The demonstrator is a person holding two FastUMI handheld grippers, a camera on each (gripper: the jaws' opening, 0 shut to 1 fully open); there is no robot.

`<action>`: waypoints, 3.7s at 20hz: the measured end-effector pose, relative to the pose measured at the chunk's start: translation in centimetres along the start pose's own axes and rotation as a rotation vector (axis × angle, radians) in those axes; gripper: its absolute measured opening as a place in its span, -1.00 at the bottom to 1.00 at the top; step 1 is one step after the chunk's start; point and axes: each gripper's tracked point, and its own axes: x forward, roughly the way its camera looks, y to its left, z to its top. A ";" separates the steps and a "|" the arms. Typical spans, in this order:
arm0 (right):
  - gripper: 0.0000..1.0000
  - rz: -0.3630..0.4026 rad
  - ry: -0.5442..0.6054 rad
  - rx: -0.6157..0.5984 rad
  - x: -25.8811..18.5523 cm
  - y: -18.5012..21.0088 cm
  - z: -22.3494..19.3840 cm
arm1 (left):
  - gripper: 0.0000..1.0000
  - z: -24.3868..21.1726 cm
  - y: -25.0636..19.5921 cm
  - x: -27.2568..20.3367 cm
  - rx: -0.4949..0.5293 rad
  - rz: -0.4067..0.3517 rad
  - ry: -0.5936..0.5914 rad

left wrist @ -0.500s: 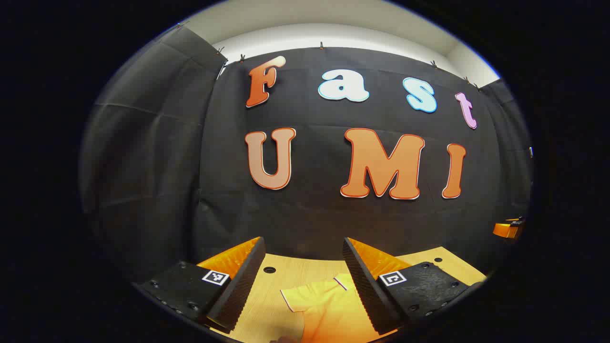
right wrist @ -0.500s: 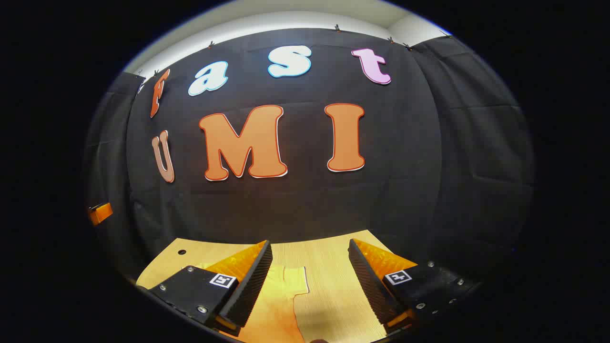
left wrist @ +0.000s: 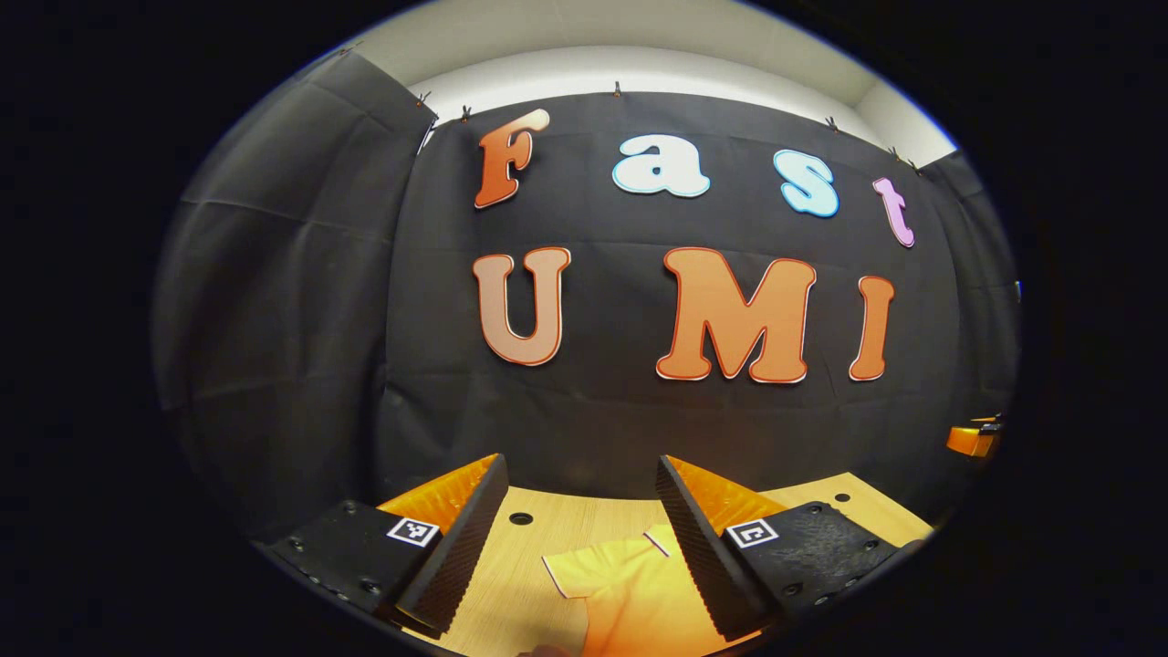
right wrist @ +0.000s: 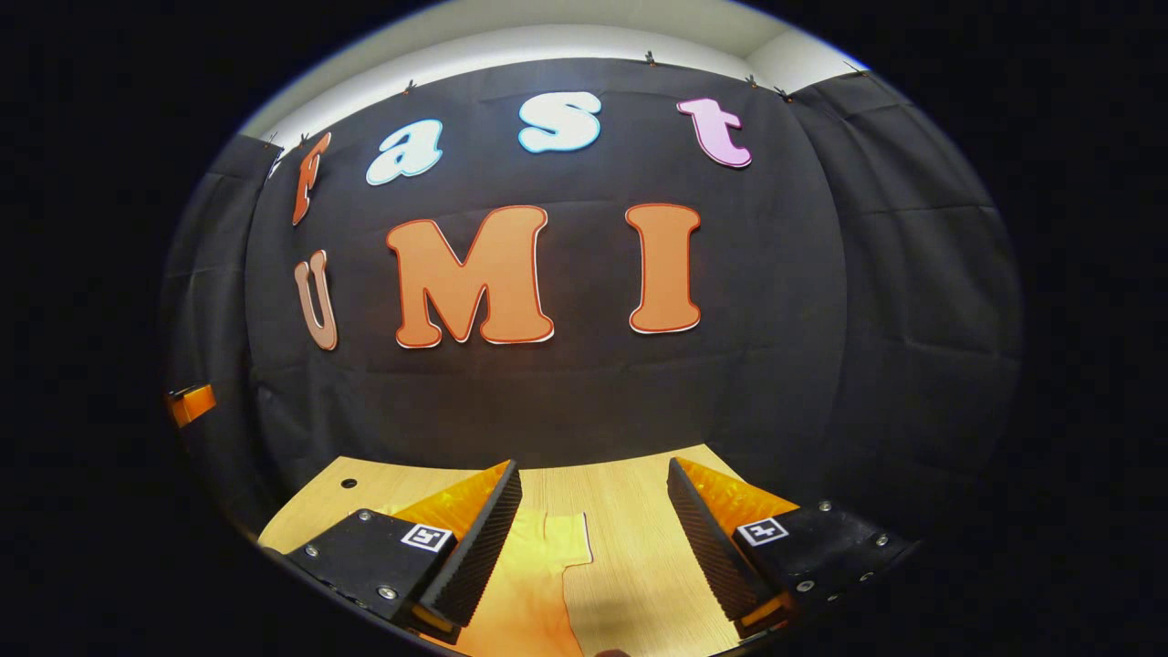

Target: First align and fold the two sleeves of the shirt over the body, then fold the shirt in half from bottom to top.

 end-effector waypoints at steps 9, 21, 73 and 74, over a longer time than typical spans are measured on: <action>0.95 0.007 0.000 0.002 0.3 0.4 0.1 | 0.96 0.1 0.3 0.2 0.007 0.004 0.000; 0.94 0.023 0.062 0.000 2.4 1.6 -0.7 | 0.96 0.1 -0.2 1.1 0.010 -0.018 0.000; -0.17 0.056 1.190 -0.170 24.8 4.6 -35.2 | 0.96 -9.7 6.6 8.7 0.013 0.131 0.224; -0.26 0.051 1.193 -0.159 24.8 4.6 -35.1 | 0.96 -9.8 6.7 8.7 0.015 0.133 0.222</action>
